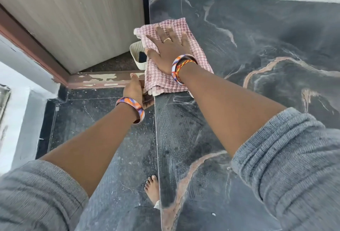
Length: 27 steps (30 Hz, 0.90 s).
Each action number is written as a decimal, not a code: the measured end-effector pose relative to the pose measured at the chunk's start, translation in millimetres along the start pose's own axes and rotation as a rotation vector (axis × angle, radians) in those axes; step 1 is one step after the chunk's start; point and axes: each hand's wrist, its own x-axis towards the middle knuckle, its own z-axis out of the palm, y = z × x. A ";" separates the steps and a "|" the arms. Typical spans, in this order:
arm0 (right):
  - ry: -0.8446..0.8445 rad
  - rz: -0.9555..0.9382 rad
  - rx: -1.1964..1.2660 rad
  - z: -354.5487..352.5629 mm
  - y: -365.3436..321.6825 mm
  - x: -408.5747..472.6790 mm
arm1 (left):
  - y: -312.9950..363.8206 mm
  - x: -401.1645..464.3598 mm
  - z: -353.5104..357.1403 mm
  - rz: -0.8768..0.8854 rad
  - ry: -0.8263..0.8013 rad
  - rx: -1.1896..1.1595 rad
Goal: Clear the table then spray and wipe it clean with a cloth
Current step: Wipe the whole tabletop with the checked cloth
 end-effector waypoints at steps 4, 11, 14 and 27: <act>0.006 -0.046 -0.007 6.7 -9.7 -31.5 | -10.0 -23.7 -5.3 0.048 0.122 0.065; 0.007 -0.104 -0.028 19.6 -25.8 -95.6 | -42.6 -80.5 -15.4 0.264 0.249 0.382; 0.007 -0.121 -0.040 26.0 -31.6 -125.8 | -62.0 -97.8 -22.9 0.292 0.251 0.399; 0.013 -0.148 -0.051 49.6 -59.7 -256.6 | -120.7 -161.0 -45.8 0.476 0.287 0.427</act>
